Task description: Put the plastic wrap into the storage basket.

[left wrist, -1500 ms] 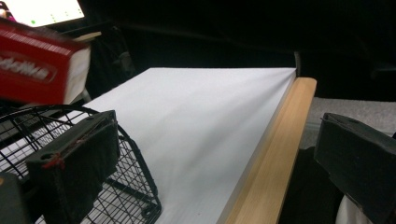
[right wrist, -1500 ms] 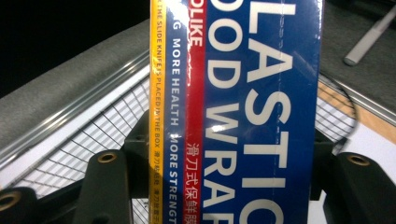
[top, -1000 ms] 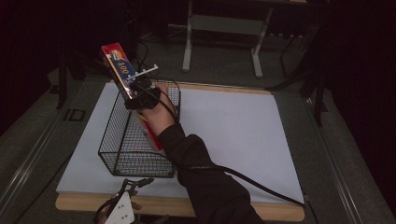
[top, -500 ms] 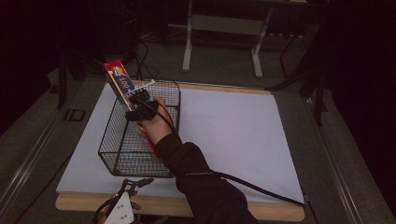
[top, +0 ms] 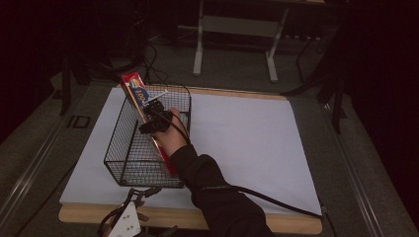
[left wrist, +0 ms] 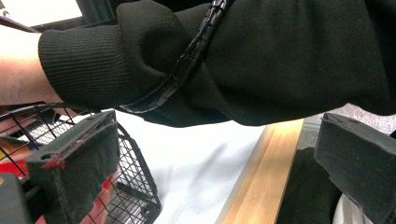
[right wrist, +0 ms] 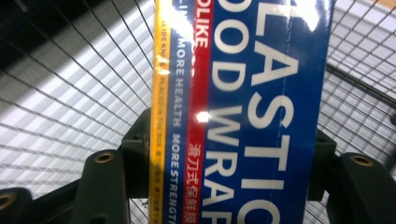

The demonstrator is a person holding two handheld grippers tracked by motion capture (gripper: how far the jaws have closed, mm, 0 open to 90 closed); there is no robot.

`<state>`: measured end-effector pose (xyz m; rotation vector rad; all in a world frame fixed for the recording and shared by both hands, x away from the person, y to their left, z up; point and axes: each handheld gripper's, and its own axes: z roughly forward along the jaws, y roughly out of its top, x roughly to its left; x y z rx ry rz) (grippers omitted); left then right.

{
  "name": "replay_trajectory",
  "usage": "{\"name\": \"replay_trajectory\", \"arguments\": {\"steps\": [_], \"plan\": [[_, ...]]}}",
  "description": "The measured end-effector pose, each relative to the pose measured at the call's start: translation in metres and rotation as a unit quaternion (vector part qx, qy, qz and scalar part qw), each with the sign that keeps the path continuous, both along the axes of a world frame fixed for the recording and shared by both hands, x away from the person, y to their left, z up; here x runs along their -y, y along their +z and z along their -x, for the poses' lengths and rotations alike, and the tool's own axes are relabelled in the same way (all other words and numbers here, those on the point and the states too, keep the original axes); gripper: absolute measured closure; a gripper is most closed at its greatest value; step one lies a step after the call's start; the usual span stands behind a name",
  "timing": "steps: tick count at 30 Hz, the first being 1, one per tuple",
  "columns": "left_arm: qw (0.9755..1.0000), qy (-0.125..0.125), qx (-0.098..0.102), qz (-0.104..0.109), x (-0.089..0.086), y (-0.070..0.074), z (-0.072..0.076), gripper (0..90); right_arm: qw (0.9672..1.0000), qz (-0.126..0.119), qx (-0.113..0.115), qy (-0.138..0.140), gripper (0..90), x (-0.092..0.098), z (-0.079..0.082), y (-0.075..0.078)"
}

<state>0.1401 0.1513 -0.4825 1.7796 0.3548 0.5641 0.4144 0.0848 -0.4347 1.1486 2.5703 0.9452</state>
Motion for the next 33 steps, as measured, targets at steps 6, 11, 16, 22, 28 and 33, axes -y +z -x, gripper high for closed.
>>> {"name": "replay_trajectory", "arguments": {"steps": [6,11,16,22,28,33], "plan": [[1.0000,-0.004,-0.001,-0.003,0.001,0.000,0.000,0.7,0.9997,0.018,-0.013,0.000,36.5,0.005,-0.002,-0.008],[1.0000,-0.003,0.000,-0.003,0.001,0.000,0.000,0.7,0.9998,0.021,-0.005,0.001,35.9,0.005,-0.001,-0.008],[1.0000,-0.005,-0.003,-0.004,0.001,-0.001,0.000,0.7,0.9999,0.016,-0.004,0.002,35.2,0.006,-0.002,-0.009],[1.0000,-0.006,-0.004,-0.006,0.002,-0.001,0.000,0.7,0.9998,0.022,-0.003,-0.001,34.8,0.006,-0.003,-0.009],[0.9999,-0.007,-0.008,-0.010,0.003,-0.002,-0.001,0.7,0.9994,0.027,-0.017,-0.011,34.3,0.007,-0.011,-0.010],[0.9999,-0.008,-0.008,-0.010,0.003,-0.002,-0.001,0.7,0.9995,0.027,-0.013,-0.010,33.2,0.006,-0.012,-0.012]]}}
